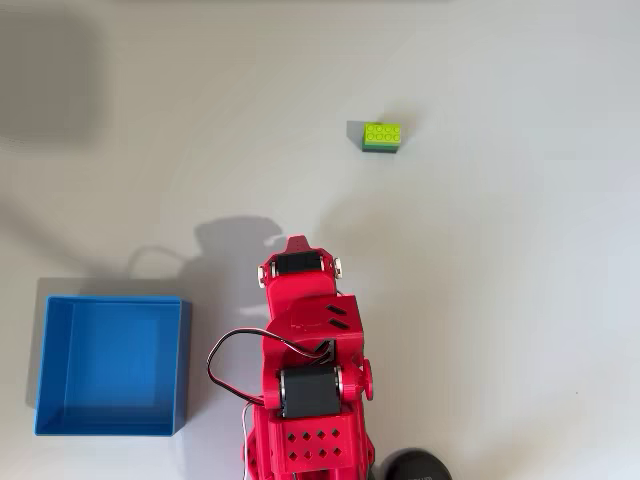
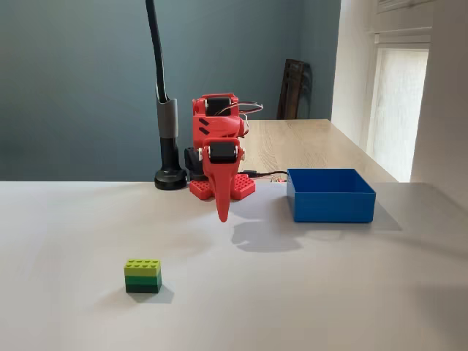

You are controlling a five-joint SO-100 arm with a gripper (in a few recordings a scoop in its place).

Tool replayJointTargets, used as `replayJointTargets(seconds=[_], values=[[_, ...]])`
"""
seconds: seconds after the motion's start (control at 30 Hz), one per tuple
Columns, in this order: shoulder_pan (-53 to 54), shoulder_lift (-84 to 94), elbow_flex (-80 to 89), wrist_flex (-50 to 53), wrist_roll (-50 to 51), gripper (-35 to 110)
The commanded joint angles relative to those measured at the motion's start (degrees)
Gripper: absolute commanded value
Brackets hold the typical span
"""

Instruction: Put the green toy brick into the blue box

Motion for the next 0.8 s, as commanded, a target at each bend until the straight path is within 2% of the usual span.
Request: replayJointTargets(seconds=[0.0,0.77], values=[[0.3,1.0,0.6,-0.3,-0.2,0],[0.3,1.0,0.6,-0.3,-0.4,0]])
